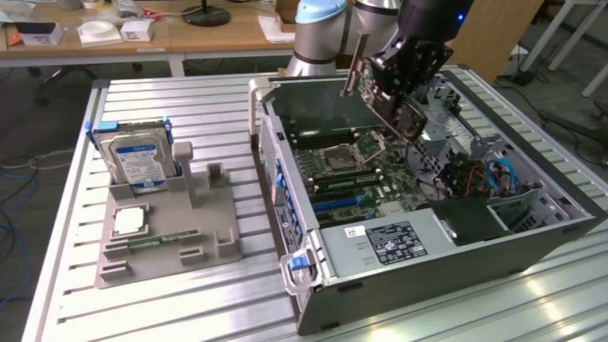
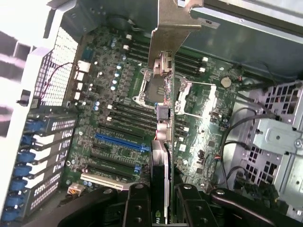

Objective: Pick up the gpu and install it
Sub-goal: 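Insert the gpu into the slot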

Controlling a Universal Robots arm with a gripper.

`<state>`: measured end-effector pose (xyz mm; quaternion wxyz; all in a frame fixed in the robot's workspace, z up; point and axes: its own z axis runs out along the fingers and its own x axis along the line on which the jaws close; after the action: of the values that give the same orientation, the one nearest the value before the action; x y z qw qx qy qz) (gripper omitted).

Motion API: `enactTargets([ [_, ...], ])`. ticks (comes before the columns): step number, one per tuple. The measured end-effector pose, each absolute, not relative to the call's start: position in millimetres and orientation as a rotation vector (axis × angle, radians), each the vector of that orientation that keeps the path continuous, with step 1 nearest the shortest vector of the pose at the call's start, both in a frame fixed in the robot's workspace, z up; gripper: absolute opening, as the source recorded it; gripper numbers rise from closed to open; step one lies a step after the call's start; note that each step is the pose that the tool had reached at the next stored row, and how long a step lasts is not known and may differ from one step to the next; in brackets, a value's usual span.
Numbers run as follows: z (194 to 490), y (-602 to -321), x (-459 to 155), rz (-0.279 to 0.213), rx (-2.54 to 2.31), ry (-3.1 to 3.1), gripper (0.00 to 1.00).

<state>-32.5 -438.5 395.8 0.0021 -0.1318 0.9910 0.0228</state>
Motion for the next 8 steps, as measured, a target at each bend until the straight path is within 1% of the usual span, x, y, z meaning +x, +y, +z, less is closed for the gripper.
enactTargets([
  [8,394.5,-438.5,-32.5,0.072,-0.565,3.088,0.27],
])
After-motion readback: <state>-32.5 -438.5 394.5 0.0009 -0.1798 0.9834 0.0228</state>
